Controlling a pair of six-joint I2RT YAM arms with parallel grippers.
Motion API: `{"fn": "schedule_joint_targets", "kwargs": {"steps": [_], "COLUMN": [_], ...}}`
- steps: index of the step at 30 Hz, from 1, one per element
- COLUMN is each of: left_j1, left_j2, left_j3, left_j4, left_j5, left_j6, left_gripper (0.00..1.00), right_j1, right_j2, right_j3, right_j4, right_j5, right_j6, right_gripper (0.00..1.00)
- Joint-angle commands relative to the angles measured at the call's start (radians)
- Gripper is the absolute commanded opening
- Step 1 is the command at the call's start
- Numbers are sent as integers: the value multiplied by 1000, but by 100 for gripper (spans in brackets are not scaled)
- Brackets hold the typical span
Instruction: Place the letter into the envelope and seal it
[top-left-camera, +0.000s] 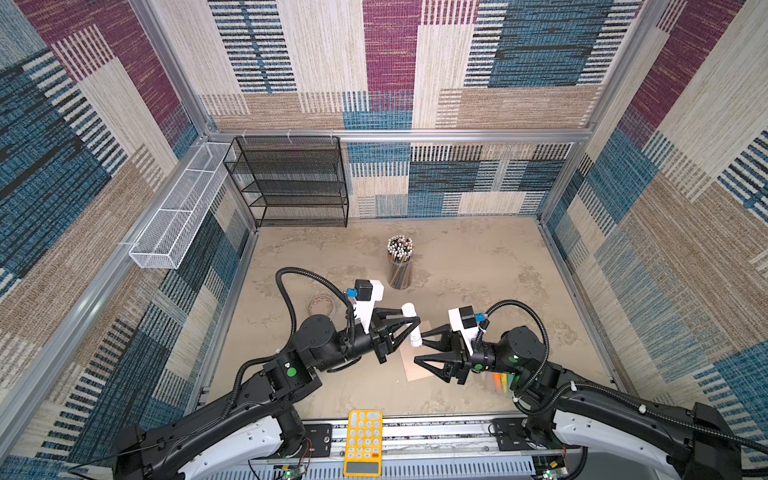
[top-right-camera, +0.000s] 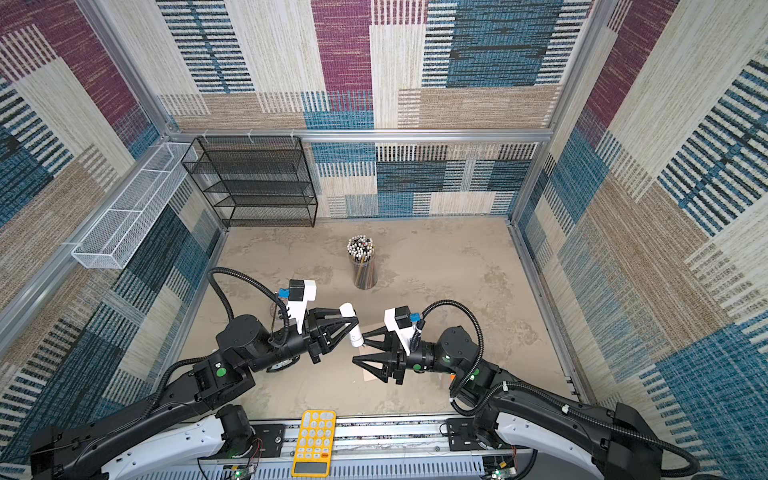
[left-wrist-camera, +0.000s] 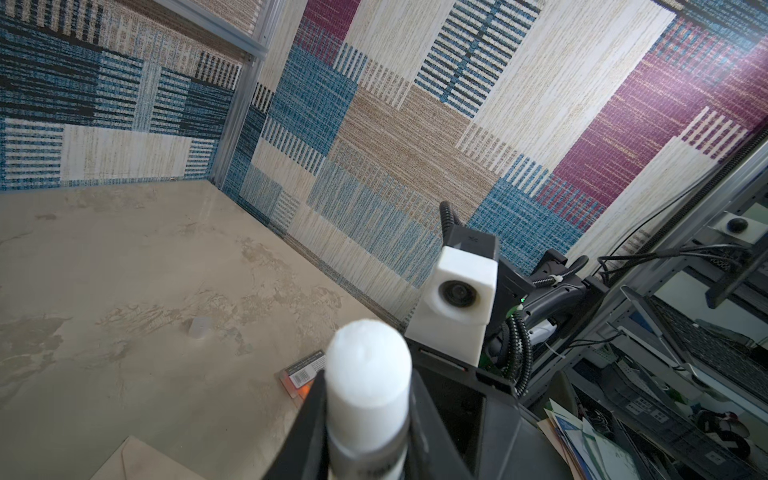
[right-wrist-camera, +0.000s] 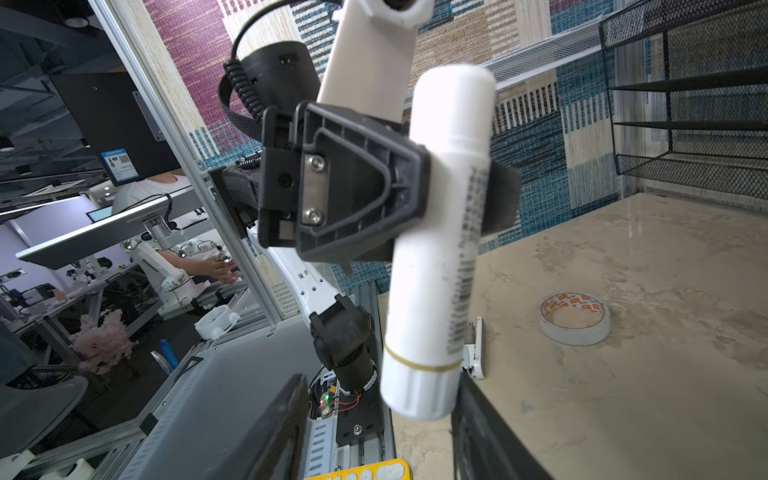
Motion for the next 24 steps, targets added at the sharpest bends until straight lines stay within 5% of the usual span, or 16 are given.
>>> {"fn": "schedule_joint_targets", "kwargs": {"steps": [1,11,24], "left_j1": [1,3,1], "left_j2": [7,40,36], "left_j3": [-13,-29,-51], "left_j4": [86,119,95], "left_j5": [24,47,60], "left_j6": [-19,-48,-67], "left_gripper": [0,0,11], "right_j1": [-3,-9,-12], "right_j2": [8,21,8], "right_j3": [13,32,31], "right_j4": [53,70,75], "right_j5": [-33,-14,19], "right_j6": [2,10,34], "right_gripper": [59,55,21]}}
